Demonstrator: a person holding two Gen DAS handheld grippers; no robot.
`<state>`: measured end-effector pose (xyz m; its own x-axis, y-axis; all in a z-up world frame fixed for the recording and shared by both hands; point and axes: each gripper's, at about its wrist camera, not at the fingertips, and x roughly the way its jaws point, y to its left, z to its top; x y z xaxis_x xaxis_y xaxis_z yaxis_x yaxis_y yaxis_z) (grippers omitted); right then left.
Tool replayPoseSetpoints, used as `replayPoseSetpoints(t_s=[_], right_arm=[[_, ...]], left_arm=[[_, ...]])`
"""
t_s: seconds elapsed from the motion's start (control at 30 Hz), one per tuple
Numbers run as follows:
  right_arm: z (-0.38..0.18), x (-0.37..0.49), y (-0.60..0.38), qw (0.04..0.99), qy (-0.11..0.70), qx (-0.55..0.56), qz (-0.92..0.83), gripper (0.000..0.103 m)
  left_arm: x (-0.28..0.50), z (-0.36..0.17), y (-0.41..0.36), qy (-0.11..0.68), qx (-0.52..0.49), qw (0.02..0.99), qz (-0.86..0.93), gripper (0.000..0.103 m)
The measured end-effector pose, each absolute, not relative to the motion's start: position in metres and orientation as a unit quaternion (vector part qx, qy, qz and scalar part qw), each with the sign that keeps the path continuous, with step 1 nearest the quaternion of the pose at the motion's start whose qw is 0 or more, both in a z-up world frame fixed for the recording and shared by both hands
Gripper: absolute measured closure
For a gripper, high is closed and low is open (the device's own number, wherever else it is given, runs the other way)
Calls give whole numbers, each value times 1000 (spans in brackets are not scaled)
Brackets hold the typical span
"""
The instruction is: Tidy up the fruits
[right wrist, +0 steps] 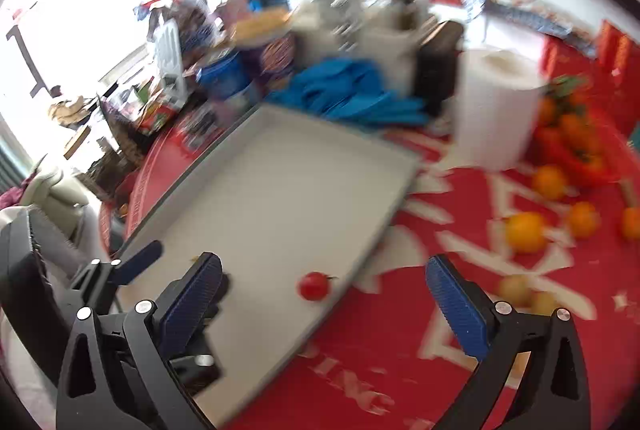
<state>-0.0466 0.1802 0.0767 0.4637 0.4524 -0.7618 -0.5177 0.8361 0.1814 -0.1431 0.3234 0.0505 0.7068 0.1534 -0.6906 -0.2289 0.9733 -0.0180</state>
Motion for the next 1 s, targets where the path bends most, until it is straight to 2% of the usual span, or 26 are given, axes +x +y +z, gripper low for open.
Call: replayPoseSetpoints(t_s=[0.2,0.4,0.77,1.0], right_arm=[[65,-39,67,895,433,-35,102,0],[17,-29,1,883,466,-48,19,0],[-3,6,-4,888,459,-8,5,0],[-2,9,-1,888,459,-8,5,0]], left_arm=[[-153,66,255,361,-30,932,-5,21],[-150,38,187,397,4,917,-33,21],[-123,10,173,439,-8,899,10,20],[-119,10,174,443,-11,897,11,13]])
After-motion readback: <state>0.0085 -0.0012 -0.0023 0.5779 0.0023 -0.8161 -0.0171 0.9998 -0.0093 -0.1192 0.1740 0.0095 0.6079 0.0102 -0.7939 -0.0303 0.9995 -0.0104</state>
